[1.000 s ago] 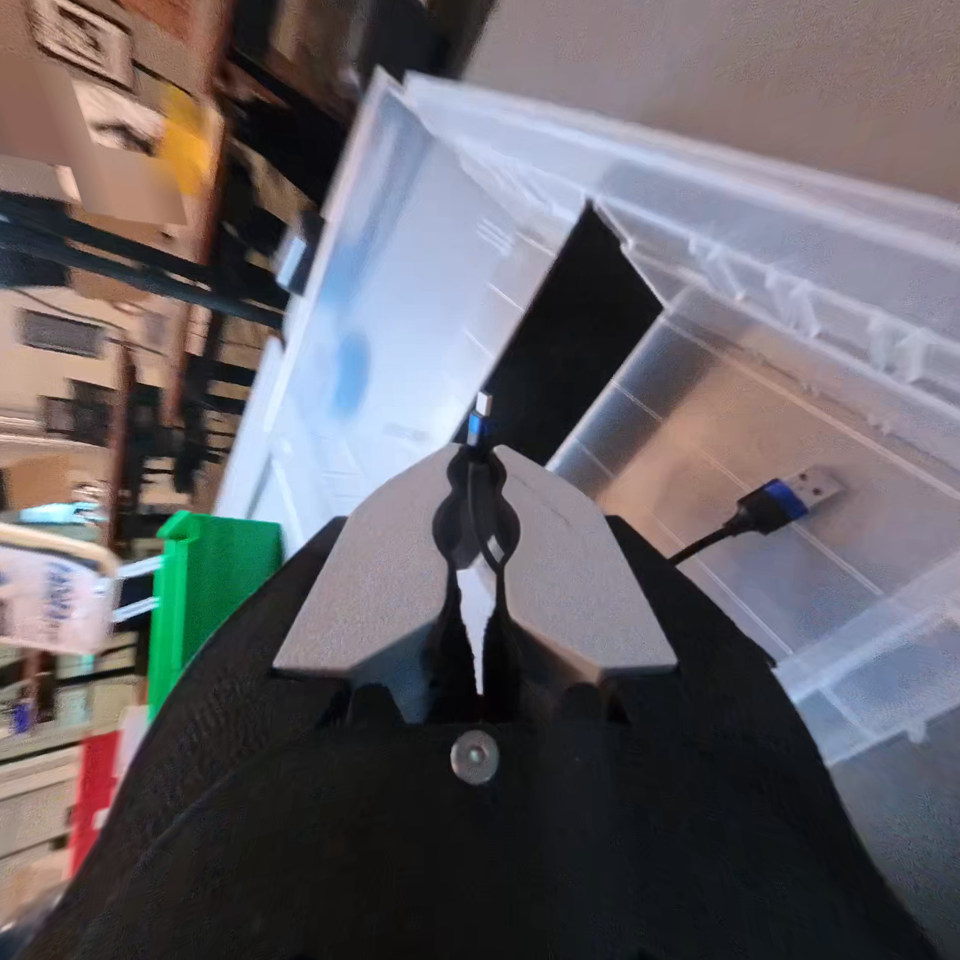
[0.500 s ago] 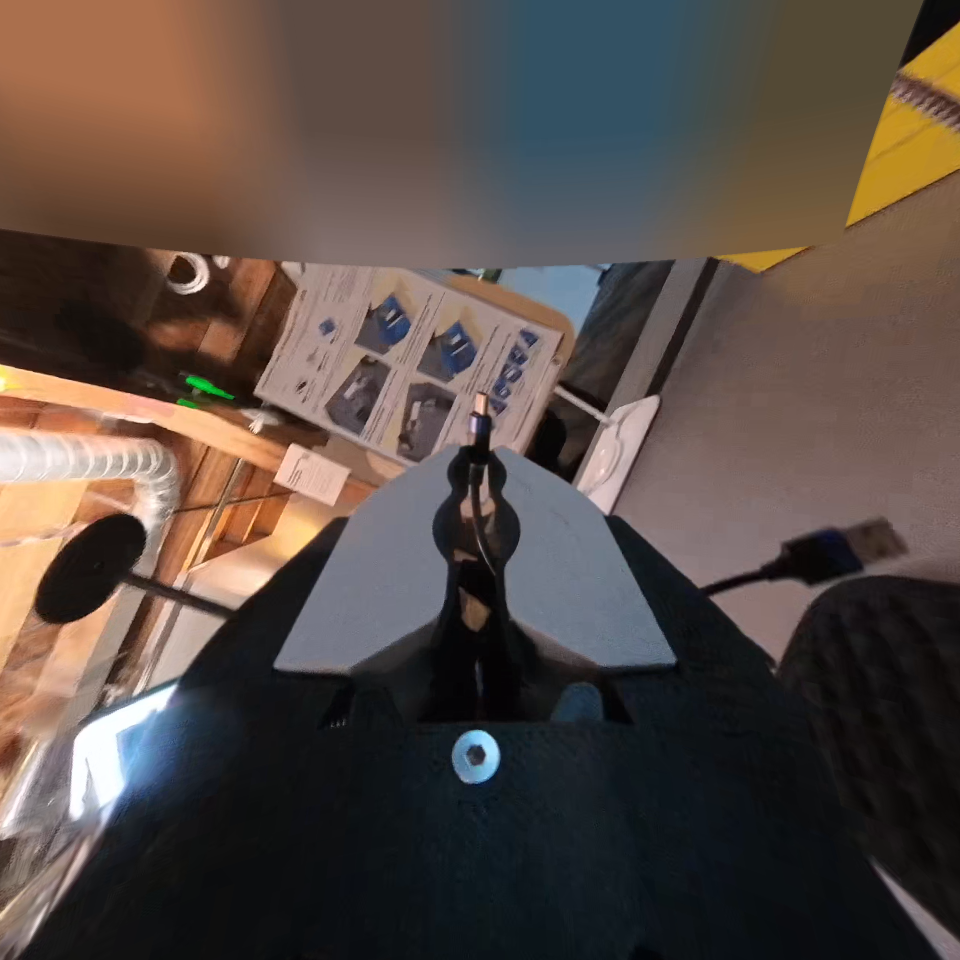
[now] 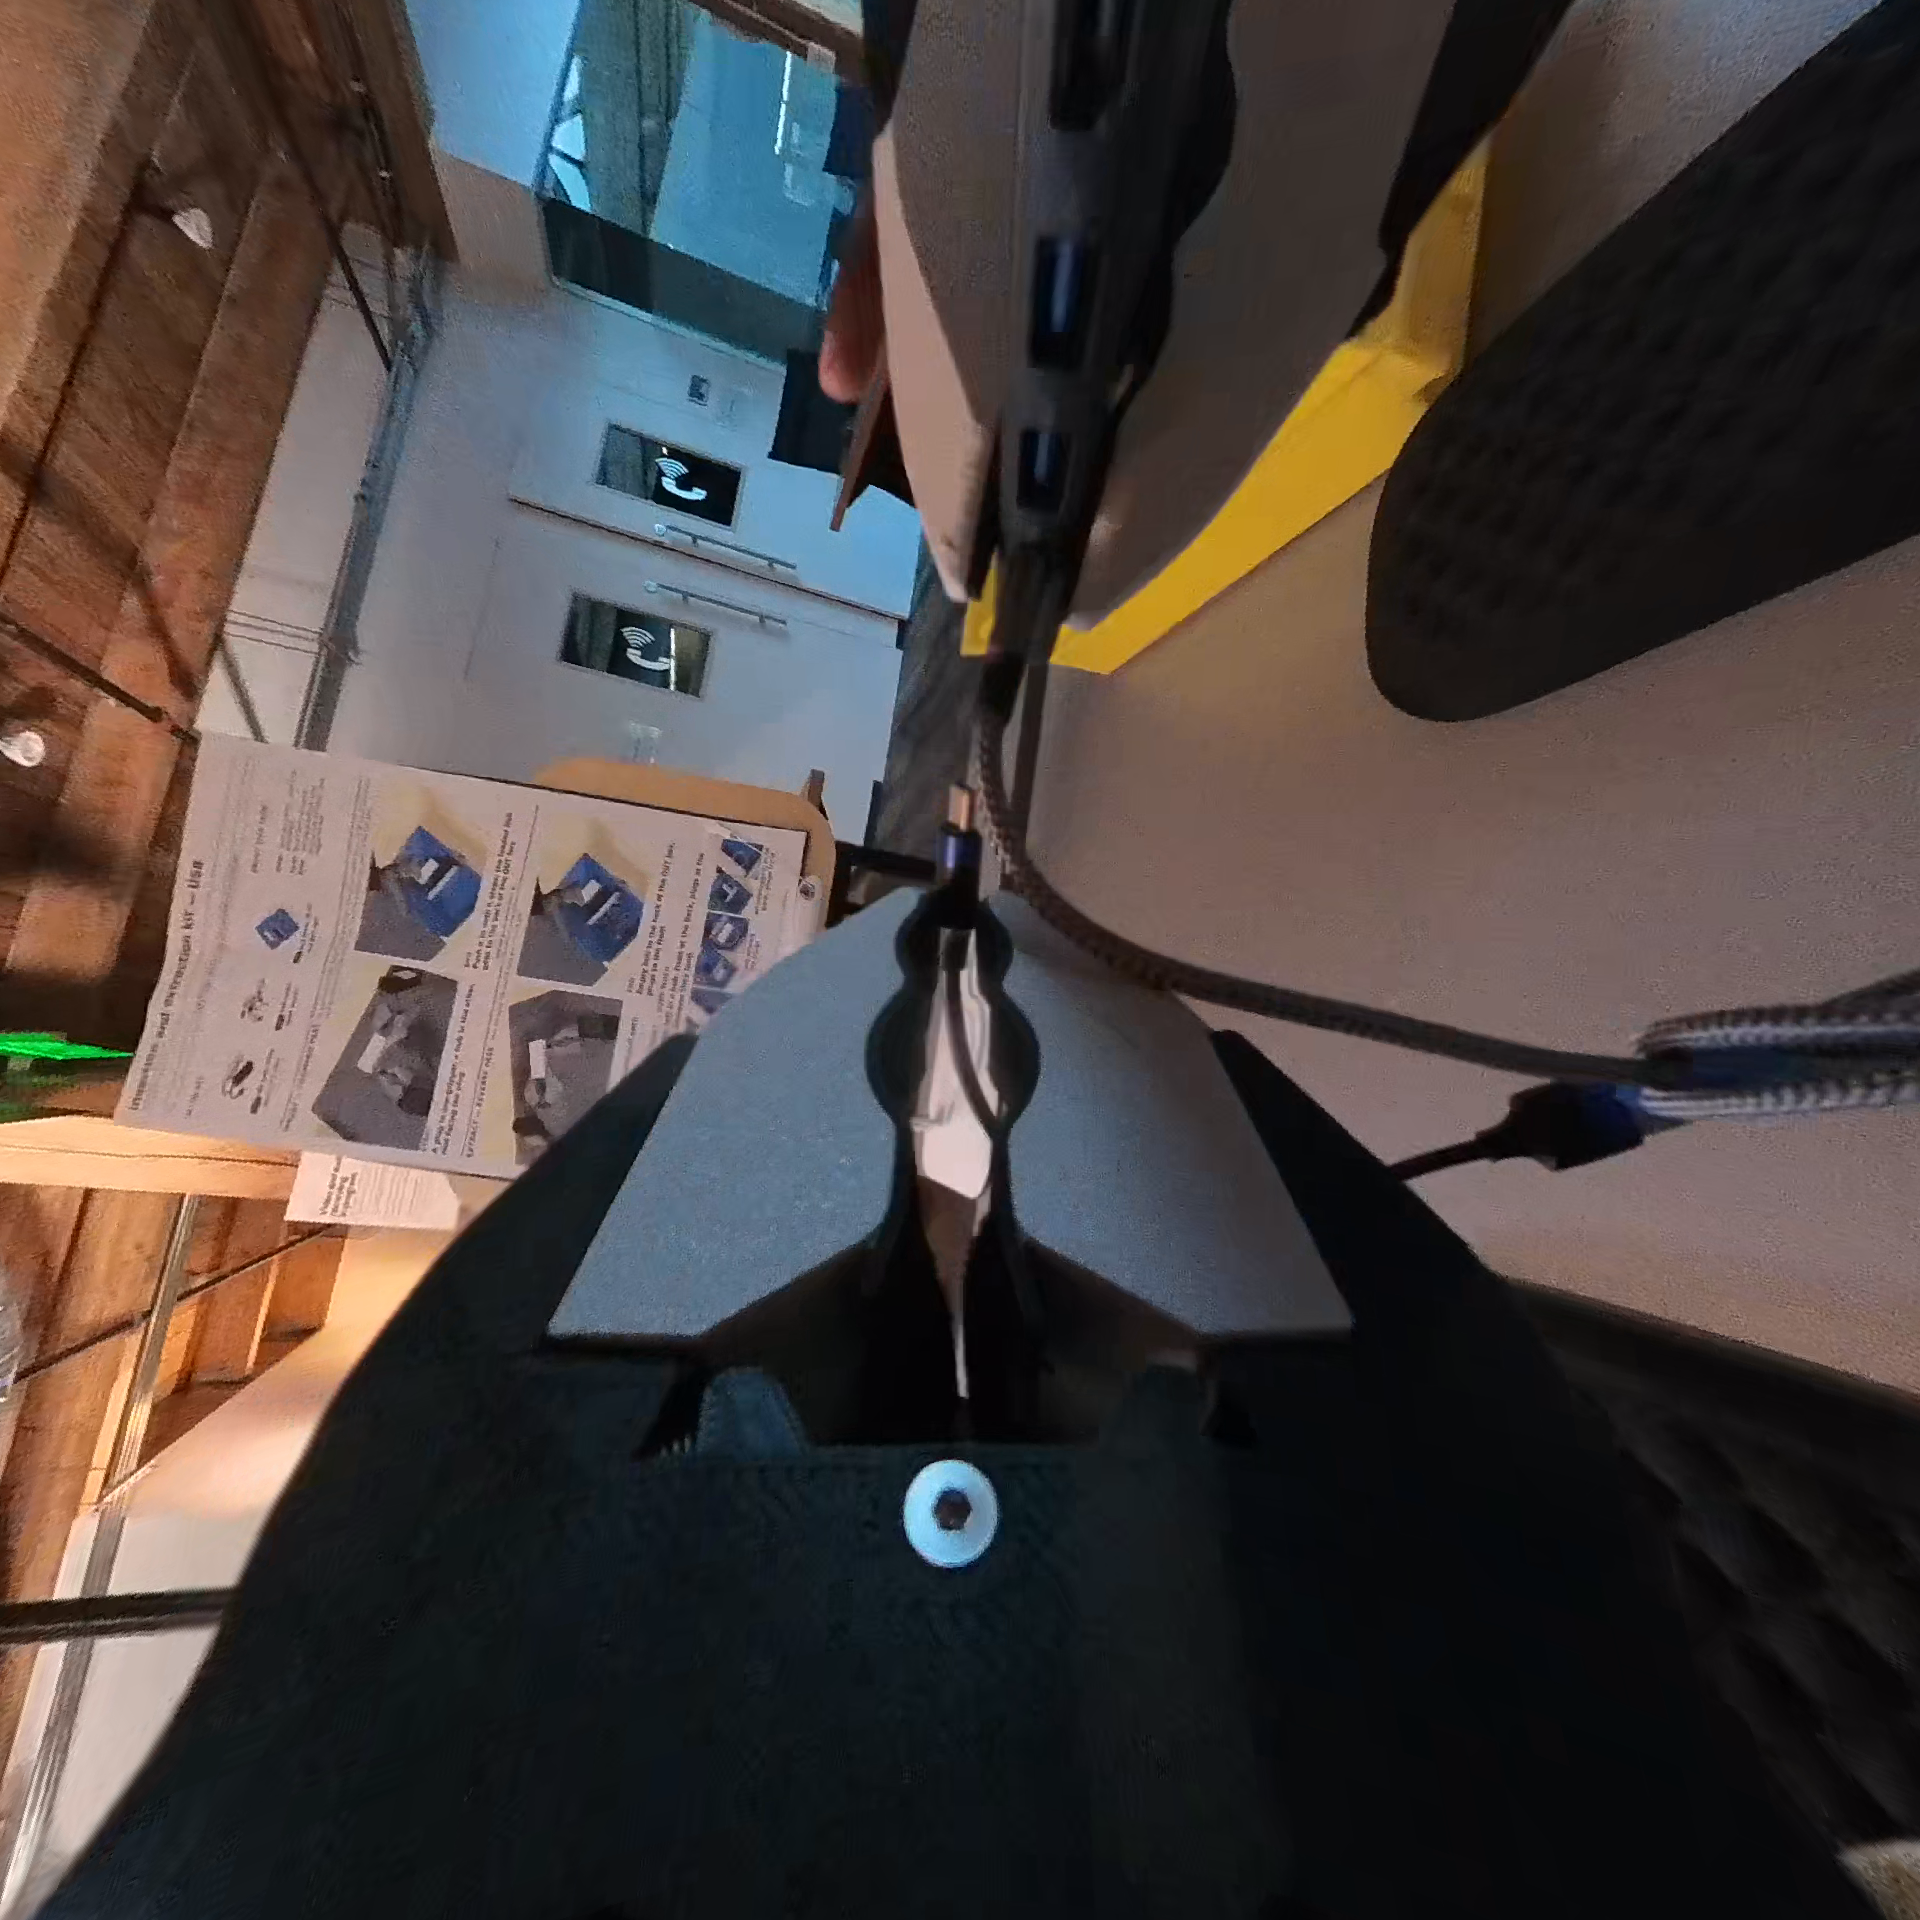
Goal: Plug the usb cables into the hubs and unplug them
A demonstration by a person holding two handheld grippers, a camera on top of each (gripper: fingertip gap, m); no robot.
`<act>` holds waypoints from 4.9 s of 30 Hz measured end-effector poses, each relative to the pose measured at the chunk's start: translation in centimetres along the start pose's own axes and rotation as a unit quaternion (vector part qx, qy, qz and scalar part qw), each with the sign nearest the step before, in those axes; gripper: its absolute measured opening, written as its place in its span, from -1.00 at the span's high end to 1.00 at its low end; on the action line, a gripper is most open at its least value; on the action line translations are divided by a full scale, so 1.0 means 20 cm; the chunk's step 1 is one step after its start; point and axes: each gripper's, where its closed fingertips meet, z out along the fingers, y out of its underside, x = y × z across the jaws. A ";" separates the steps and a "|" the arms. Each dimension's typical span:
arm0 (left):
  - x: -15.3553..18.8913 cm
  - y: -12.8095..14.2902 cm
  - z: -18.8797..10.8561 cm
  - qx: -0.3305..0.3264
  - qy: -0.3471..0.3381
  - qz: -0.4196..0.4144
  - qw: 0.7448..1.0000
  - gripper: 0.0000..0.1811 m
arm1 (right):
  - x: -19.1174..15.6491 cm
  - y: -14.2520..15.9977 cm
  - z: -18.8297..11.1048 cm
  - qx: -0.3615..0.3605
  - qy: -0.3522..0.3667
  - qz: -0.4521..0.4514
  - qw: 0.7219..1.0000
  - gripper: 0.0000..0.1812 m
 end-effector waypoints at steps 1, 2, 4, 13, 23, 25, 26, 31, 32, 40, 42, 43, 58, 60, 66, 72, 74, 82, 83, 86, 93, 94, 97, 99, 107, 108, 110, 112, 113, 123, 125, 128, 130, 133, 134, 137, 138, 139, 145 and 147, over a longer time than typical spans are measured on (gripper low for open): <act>0.01 0.00 0.01 -0.005 0.009 -0.003 1.000 0.93 | -0.01 0.00 0.01 -0.007 0.000 -0.017 1.000 0.88; 0.03 0.00 0.02 -0.007 0.020 -0.007 1.000 0.93 | -0.03 0.00 0.02 -0.014 -0.002 -0.035 0.999 0.87; 0.06 0.00 0.03 -0.002 0.045 -0.022 0.999 0.93 | -0.06 0.01 0.03 -0.029 -0.007 -0.074 0.997 0.88; 0.09 -0.01 0.05 0.013 0.104 -0.087 0.991 0.93 | -0.08 0.06 0.04 -0.094 0.002 -0.175 0.980 0.87; 0.12 -0.02 0.04 0.007 0.099 -0.055 0.994 0.93 | -0.10 0.06 0.04 -0.079 0.003 -0.110 0.991 0.87; 0.12 -0.02 0.05 0.002 0.101 -0.046 0.994 0.93 | -0.10 0.06 0.04 -0.075 0.002 -0.108 0.991 0.87; 0.13 -0.03 0.05 0.001 0.109 -0.049 0.993 0.94 | -0.11 0.06 0.04 -0.073 0.002 -0.107 0.992 0.87; 0.14 -0.03 0.04 0.002 0.111 -0.047 0.993 0.93 | -0.11 0.06 0.04 -0.070 0.002 -0.101 0.992 0.87; 0.13 -0.02 0.04 0.000 0.111 -0.056 0.992 0.94 | -0.11 0.06 0.04 -0.071 0.003 -0.097 0.993 0.87; 0.21 0.59 -0.11 -0.250 0.137 -0.054 0.957 0.92 | -0.13 0.20 -0.01 -0.120 0.005 -0.061 0.991 0.87; 0.30 0.69 -0.21 -0.307 0.164 -0.049 0.936 0.93 | -0.13 0.23 -0.02 -0.130 0.009 -0.059 0.990 0.87; 0.34 0.73 -0.25 -0.336 0.175 -0.038 0.924 0.93 | -0.13 0.23 -0.02 -0.133 0.011 -0.057 0.989 0.87; 0.56 0.90 -0.20 -0.411 0.150 -0.142 0.888 0.92 | -0.13 0.28 -0.07 -0.153 0.034 -0.045 0.987 0.87; 0.55 0.88 -0.20 -0.392 0.164 -0.212 0.880 0.81 | -0.13 0.28 -0.08 -0.153 0.037 -0.042 0.987 0.87; 0.48 0.71 -0.25 -0.260 0.258 -0.413 0.834 0.67 | -0.12 0.29 -0.09 -0.151 0.042 -0.037 0.987 0.87; 0.32 0.73 -0.18 -0.195 0.275 -0.414 0.846 0.73 | -0.12 0.29 -0.10 -0.137 0.054 -0.022 0.989 0.87; 0.31 0.71 -0.14 -0.179 0.298 -0.429 0.834 0.75 | -0.12 0.29 -0.10 -0.134 0.058 -0.016 0.989 0.87; 0.15 0.55 0.01 0.042 0.176 -0.641 0.746 0.73 | -0.12 0.33 -0.12 -0.137 0.066 -0.006 0.988 0.87; 0.15 0.59 -0.01 0.041 0.158 -0.638 0.752 0.74 | -0.12 0.33 -0.12 -0.137 0.066 -0.004 0.988 0.87; 0.16 0.62 -0.07 0.042 0.163 -0.608 0.776 0.79 | -0.11 0.34 -0.11 -0.136 0.068 0.001 0.988 0.87; 0.34 0.69 -0.14 -0.058 0.219 -0.451 0.863 0.73 | -0.11 0.35 -0.11 -0.150 0.071 0.001 0.986 0.87; 0.35 0.69 -0.15 -0.070 0.224 -0.433 0.871 0.73 | -0.11 0.35 -0.11 -0.151 0.070 -0.001 0.986 0.87; 0.35 0.68 -0.18 -0.086 0.231 -0.428 0.869 0.73 | -0.10 0.33 -0.11 -0.151 0.070 -0.003 0.986 0.87; 0.34 0.67 -0.20 -0.087 0.235 -0.429 0.868 0.72 | -0.10 0.32 -0.11 -0.149 0.071 -0.004 0.986 0.87; 0.36 0.67 -0.23 -0.084 0.252 -0.458 0.848 0.60 | -0.10 0.32 -0.12 -0.141 0.079 0.008 0.987 0.87; 0.37 0.65 -0.22 -0.073 0.255 -0.458 0.849 0.60 | -0.09 0.32 -0.12 -0.141 0.081 0.009 0.987 0.87; 0.37 0.66 -0.20 -0.063 0.246 -0.461 0.850 0.62 | -0.09 0.32 -0.13 -0.138 0.084 0.012 0.987 0.87; 0.37 0.74 -0.18 -0.087 0.224 -0.457 0.857 0.75 | -0.08 0.32 -0.13 -0.132 0.088 0.018 0.987 0.87; 0.38 0.75 -0.18 -0.094 0.226 -0.451 0.858 0.80 | -0.09 0.32 -0.13 -0.130 0.088 0.020 0.987 0.87; 0.55 0.83 -0.18 -0.189 0.281 -0.400 0.852 0.85 | -0.11 0.32 -0.12 -0.126 0.084 0.027 0.988 0.87; 0.57 0.84 -0.17 -0.204 0.278 -0.421 0.839 0.91 | -0.11 0.33 -0.12 -0.126 0.082 0.028 0.988 0.87; 0.56 0.80 -0.17 -0.185 0.288 -0.460 0.819 0.97 | -0.11 0.33 -0.12 -0.126 0.080 0.030 0.988 0.87; 0.55 0.80 -0.18 -0.187 0.283 -0.490 0.803 0.98 | -0.11 0.33 -0.12 -0.127 0.080 0.030 0.988 0.87; 0.57 0.85 -0.19 -0.203 0.279 -0.499 0.795 0.99 | -0.12 0.33 -0.12 -0.127 0.079 0.030 0.988 0.87; 0.57 0.85 -0.19 -0.206 0.276 -0.503 0.793 0.99 | -0.12 0.33 -0.12 -0.128 0.079 0.029 0.988 0.87; 0.58 0.85 -0.19 -0.207 0.273 -0.490 0.802 0.99 | -0.12 0.33 -0.11 -0.129 0.077 0.028 0.988 0.87; 0.59 0.85 -0.20 -0.209 0.272 -0.482 0.806 0.99 | -0.12 0.33 -0.11 -0.128 0.077 0.029 0.988 0.87; 0.59 0.85 -0.20 -0.212 0.272 -0.474 0.810 0.99 | -0.12 0.33 -0.11 -0.127 0.077 0.029 0.988 0.87; 0.59 0.86 -0.19 -0.254 0.277 -0.376 0.847 0.99 | -0.13 0.32 -0.10 -0.125 0.075 0.027 0.989 0.87; 0.59 0.87 -0.19 -0.272 0.284 -0.345 0.852 0.98 | -0.13 0.32 -0.10 -0.125 0.075 0.026 0.989 0.87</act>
